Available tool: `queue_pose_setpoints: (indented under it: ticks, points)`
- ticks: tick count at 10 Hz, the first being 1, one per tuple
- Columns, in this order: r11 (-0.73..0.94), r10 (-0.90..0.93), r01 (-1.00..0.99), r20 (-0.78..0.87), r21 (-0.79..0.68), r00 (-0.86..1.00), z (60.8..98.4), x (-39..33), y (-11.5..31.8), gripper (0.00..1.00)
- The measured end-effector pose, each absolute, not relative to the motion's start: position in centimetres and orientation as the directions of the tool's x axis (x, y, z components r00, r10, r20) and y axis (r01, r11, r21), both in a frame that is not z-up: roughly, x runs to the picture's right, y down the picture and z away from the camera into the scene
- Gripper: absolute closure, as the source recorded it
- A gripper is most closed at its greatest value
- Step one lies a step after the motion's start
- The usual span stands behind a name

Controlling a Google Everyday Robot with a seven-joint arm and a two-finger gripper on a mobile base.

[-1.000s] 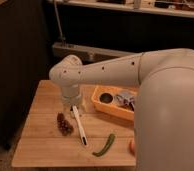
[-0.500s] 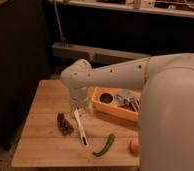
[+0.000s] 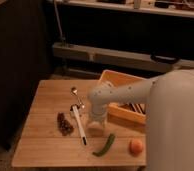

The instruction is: Place pepper in table surface

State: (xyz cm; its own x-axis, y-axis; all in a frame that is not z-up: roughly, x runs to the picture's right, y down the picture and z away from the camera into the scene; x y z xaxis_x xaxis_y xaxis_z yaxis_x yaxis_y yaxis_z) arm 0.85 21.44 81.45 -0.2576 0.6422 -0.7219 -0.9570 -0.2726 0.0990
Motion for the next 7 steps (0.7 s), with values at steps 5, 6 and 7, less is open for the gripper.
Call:
queue_pose_setpoints:
  ticks: [5,6,7]
  points:
    - [-0.326,0.641,-0.938,-0.701,0.122,-0.313,82.36,3.50,23.41,0.35]
    - [-0.325,0.640,-0.938,-0.701,0.122,-0.313,82.31,3.56,23.39,0.35]
    - [-0.325,0.640,-0.938,-0.702,0.122,-0.313,82.32,3.55,23.39,0.35]
